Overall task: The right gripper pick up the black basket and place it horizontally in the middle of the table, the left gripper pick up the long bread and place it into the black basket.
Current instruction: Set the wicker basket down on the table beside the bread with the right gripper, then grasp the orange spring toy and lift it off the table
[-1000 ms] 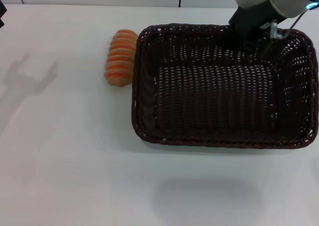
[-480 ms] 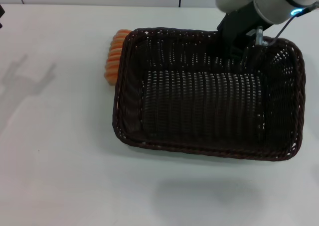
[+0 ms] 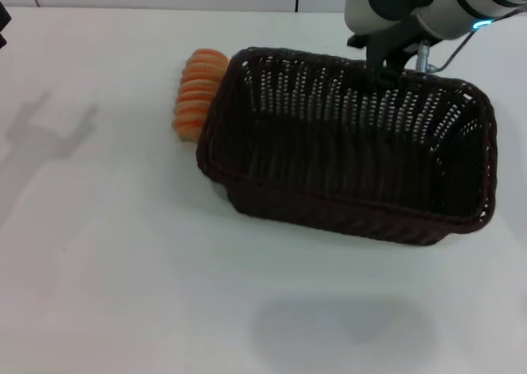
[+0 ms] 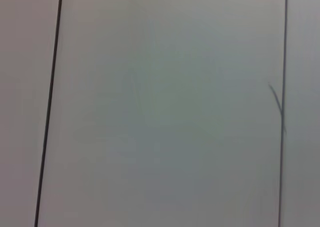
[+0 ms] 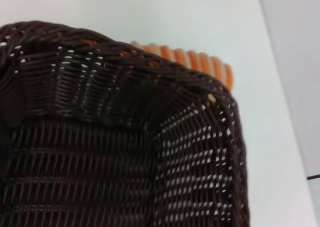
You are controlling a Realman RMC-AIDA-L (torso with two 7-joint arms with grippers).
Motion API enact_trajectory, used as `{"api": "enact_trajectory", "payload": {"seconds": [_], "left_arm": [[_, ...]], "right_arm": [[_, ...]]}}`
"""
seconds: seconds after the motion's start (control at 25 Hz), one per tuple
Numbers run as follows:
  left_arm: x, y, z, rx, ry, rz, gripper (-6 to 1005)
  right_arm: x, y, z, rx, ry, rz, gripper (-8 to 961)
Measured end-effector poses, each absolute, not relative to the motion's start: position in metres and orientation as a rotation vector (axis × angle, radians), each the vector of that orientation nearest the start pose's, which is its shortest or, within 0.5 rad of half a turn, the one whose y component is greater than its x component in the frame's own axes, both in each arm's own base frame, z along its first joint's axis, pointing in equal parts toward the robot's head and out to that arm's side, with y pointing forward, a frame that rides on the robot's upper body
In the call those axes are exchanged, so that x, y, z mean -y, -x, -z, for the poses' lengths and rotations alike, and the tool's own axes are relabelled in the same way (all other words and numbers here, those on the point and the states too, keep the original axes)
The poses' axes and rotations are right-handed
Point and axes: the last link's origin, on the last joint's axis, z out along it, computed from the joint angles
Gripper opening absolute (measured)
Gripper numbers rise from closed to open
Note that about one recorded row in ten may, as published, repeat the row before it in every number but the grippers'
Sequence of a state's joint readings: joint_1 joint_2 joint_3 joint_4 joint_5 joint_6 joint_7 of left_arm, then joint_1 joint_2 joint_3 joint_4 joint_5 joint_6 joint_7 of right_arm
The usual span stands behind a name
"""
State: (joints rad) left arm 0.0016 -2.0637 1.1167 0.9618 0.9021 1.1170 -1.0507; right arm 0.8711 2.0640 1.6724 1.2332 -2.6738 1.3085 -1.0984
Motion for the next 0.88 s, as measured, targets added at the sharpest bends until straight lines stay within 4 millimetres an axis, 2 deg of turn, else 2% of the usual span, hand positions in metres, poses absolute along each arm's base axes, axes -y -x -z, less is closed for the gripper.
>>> {"api": "enact_trajectory", "payload": {"seconds": [0.16, 0.28, 0.32, 0.36, 0.4, 0.44, 0.48, 0.52, 0.56, 0.6, 0.72, 0.76, 0.88], "left_arm": [[-0.286, 0.317, -0.100, 0.500, 1.795, 0.899, 853], [-0.286, 0.317, -0.099, 0.505, 1.797, 0.905, 853], [-0.286, 0.318, -0.099, 0.509, 1.796, 0.906, 853], [-0.285, 0.317, -0.100, 0.508, 1.796, 0.907, 853], [-0.285, 0.317, -0.100, 0.508, 1.796, 0.907, 853], [-0.285, 0.317, -0.100, 0.508, 1.796, 0.907, 853], [-0.286, 0.317, -0.101, 0.504, 1.795, 0.907, 853], [-0.286, 0.317, -0.101, 0.504, 1.795, 0.907, 853], [-0.287, 0.316, -0.102, 0.503, 1.794, 0.905, 852], [-0.287, 0.316, -0.102, 0.503, 1.794, 0.905, 852], [-0.292, 0.314, -0.102, 0.502, 1.795, 0.912, 852], [-0.293, 0.313, -0.103, 0.502, 1.795, 0.914, 852], [-0.295, 0.307, -0.107, 0.492, 1.796, 0.932, 852]], "right_arm": [[-0.419, -0.087, 0.012, 0.240, 2.566, 0.535, 508], [-0.418, -0.080, 0.006, 0.232, 2.542, 0.465, 507], [-0.417, -0.074, 0.000, 0.223, 2.524, 0.406, 507], [-0.410, -0.064, -0.014, 0.195, 2.499, 0.265, 507], [-0.410, -0.064, -0.014, 0.195, 2.499, 0.265, 507], [-0.406, -0.061, -0.024, 0.169, 2.482, 0.183, 507], [-0.394, -0.060, -0.044, 0.109, 2.446, 0.018, 506], [-0.394, -0.060, -0.044, 0.109, 2.446, 0.018, 506], [-0.381, -0.064, -0.062, 0.049, 2.408, -0.134, 506], [-0.381, -0.064, -0.062, 0.049, 2.408, -0.134, 506], [-0.358, -0.077, -0.084, -0.029, 2.327, -0.316, 505], [-0.343, -0.093, -0.095, -0.085, 2.263, -0.381, 505], [-0.325, -0.119, -0.105, -0.188, 2.185, -0.459, 505]]}}
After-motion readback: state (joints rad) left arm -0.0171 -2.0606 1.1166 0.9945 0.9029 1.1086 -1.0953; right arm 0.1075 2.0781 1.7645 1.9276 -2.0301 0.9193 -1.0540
